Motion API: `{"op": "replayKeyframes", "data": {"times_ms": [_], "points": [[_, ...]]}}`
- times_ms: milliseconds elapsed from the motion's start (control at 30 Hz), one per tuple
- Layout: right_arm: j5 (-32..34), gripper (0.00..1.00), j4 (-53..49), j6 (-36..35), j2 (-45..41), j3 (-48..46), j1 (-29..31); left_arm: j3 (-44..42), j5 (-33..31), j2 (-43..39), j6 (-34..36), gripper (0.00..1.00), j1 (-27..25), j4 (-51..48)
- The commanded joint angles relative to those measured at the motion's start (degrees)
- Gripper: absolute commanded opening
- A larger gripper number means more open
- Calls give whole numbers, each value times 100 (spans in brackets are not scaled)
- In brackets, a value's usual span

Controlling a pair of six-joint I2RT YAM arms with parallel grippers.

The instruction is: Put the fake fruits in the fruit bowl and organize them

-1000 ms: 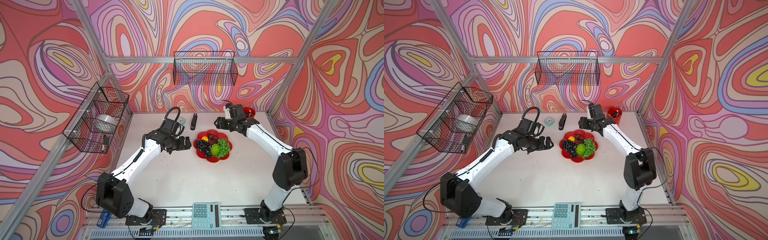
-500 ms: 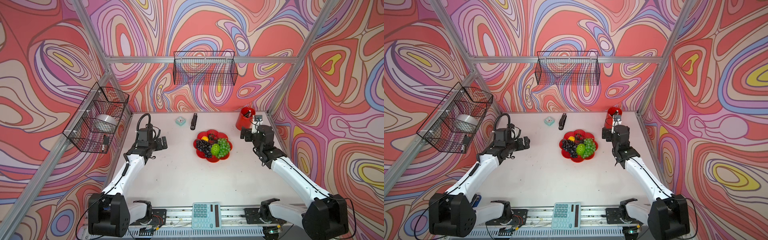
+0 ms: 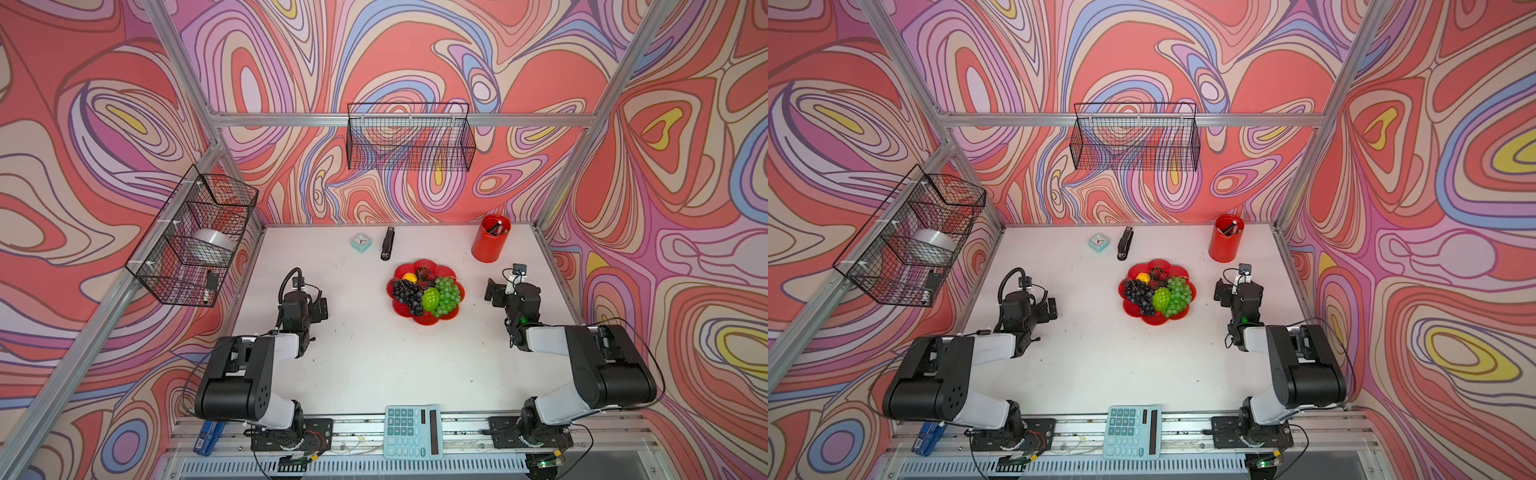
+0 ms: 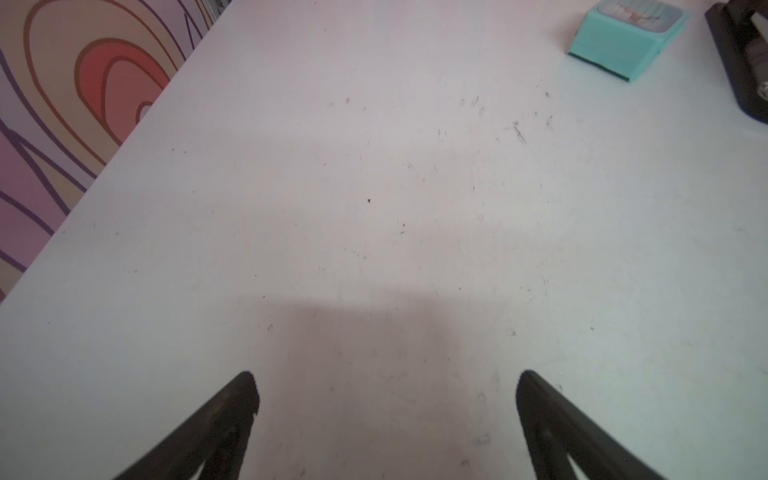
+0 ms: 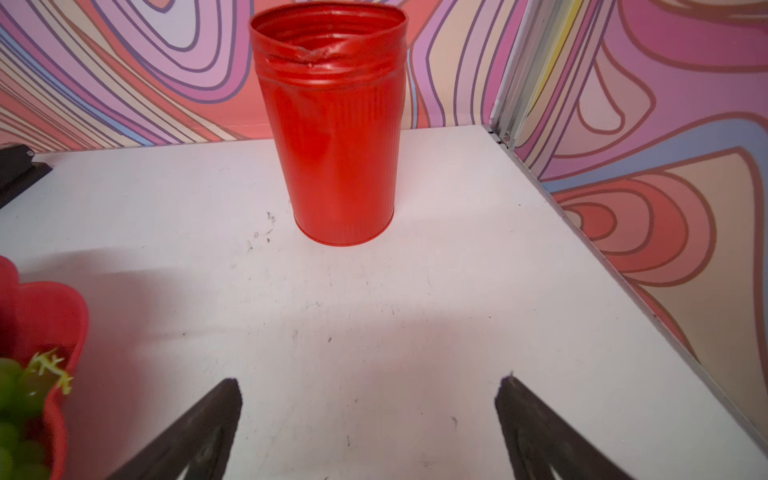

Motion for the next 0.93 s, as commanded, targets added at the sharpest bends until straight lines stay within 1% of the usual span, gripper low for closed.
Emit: {"op": "replayKeyframes", "data": {"times_ms": [0, 33, 67, 133, 167, 267, 300, 433, 900], "points": [[-446, 98, 1505, 140, 670, -240, -72, -143, 46, 95, 170, 100, 10, 1254], [-448, 98, 1755, 145, 765, -225, -76, -147, 63, 114, 178, 100, 16, 1284], [-490, 98, 1111, 136, 571, -56, -81, -146, 64, 120, 184, 100, 10, 1275], [-628, 98, 1004, 59, 695, 89, -81, -135, 67, 121, 189, 100, 12, 1249], [-615, 98, 723, 79, 653, 162, -86, -133, 64, 125, 178, 100, 11, 1256], [-582, 98, 702, 51, 666, 192, -85, -121, 46, 128, 171, 100, 16, 1239], [-559, 98, 836, 39, 688, 164, -79, -110, 48, 124, 169, 100, 9, 1222], [-637, 98, 690, 16, 678, 216, -82, -138, 72, 114, 183, 100, 10, 1251], [-647, 98, 701, -5, 680, 216, -80, -139, 81, 108, 184, 100, 10, 1252]]}}
